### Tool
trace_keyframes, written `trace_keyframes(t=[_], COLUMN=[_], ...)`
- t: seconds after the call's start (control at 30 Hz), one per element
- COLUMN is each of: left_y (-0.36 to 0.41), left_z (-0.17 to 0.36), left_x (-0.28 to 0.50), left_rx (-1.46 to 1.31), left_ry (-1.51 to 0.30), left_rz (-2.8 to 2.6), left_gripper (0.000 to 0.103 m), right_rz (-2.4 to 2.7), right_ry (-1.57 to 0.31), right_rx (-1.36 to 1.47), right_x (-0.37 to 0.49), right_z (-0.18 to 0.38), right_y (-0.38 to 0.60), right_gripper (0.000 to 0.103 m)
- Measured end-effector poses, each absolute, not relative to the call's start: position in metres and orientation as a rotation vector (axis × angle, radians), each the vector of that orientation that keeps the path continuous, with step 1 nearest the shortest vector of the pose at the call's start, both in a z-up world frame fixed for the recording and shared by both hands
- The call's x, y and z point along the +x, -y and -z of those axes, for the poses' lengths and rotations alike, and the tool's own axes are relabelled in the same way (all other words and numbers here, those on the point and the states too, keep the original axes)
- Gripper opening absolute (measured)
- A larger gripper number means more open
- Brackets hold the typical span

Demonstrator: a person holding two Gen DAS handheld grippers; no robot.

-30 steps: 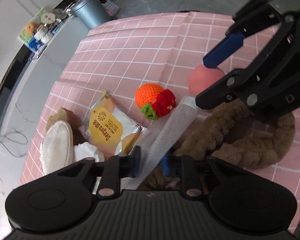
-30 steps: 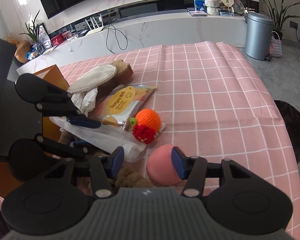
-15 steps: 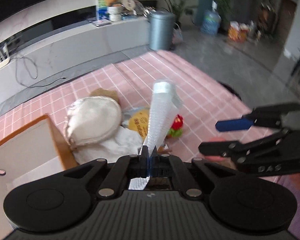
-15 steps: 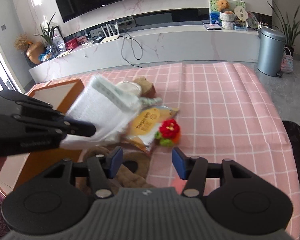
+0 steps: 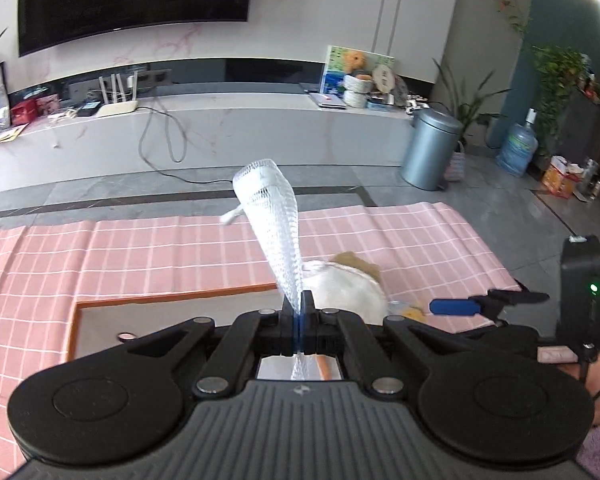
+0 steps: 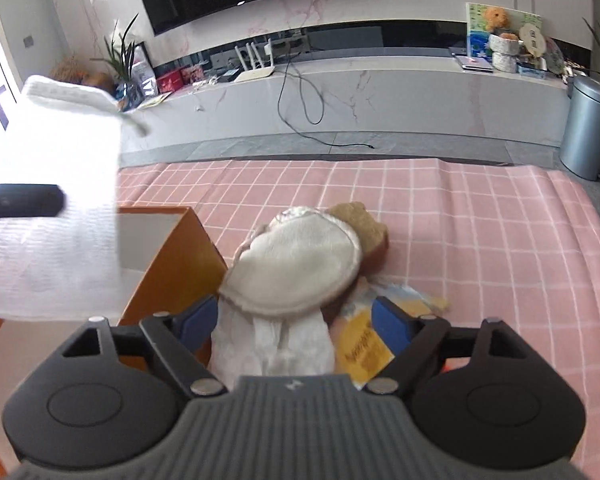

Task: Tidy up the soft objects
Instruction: 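Grasp the white round pad with the right tool, then carry the white pad with the right tool while the left tool holds the mesh tube over the box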

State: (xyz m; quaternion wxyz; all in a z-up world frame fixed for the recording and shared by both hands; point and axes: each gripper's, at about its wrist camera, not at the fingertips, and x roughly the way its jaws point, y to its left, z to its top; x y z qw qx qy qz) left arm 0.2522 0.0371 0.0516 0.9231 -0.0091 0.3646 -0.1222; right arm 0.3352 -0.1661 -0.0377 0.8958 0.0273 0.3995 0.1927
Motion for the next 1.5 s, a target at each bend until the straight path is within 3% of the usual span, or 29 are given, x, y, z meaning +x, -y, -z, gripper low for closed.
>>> trace_keyframes(t=[0.1, 0.27, 0.37, 0.43, 0.6, 0.7, 1.03, 1.5], left_y=[-0.051, -0.070, -0.074, -0.074, -0.074, -0.074, -0.082, -0.077], left_z=[-0.042, -0.028, -0.020, -0.017, -0.013, -0.011, -0.026, -0.049], left_x=[0.254, 0.256, 0.258, 0.258, 0.256, 0.253, 0.235, 0.196], left_rx=[-0.040, -0.095, -0.110, -0.115, -0.130, -0.142, -0.149, -0.142], left_ry=[-0.758, -0.775, -0.784, -0.788, -0.800, -0.806, -0.792, -0.761], left_rz=[0.223, 0.212, 0.210, 0.215, 0.227, 0.232, 0.207, 0.238], left_gripper=[0.000, 0.000, 0.000, 0.001, 0.000, 0.000, 0.000, 0.001], right_rz=[-0.425, -0.448, -0.442, -0.425, -0.413, -0.424, -0.432, -0.329], right_ry=[-0.818, -0.858, -0.934, -0.931, -0.931, -0.929, -0.801, -0.898], right_rx=[-0.043, -0.165, -0.123, -0.133, -0.105, -0.113, -0.038, 0.193], right_x=[0.360, 0.392, 0.403, 0.403, 0.403, 0.401, 0.362, 0.292], right_z=[0.047, 0.069, 0.081, 0.083, 0.077, 0.076, 0.027, 0.011], right_y=[0.141, 0.113, 0.114, 0.116, 0.124, 0.126, 0.143, 0.212], right_gripper=[0.091, 0.089, 0.069, 0.061, 0.025, 0.014, 0.011, 0.012])
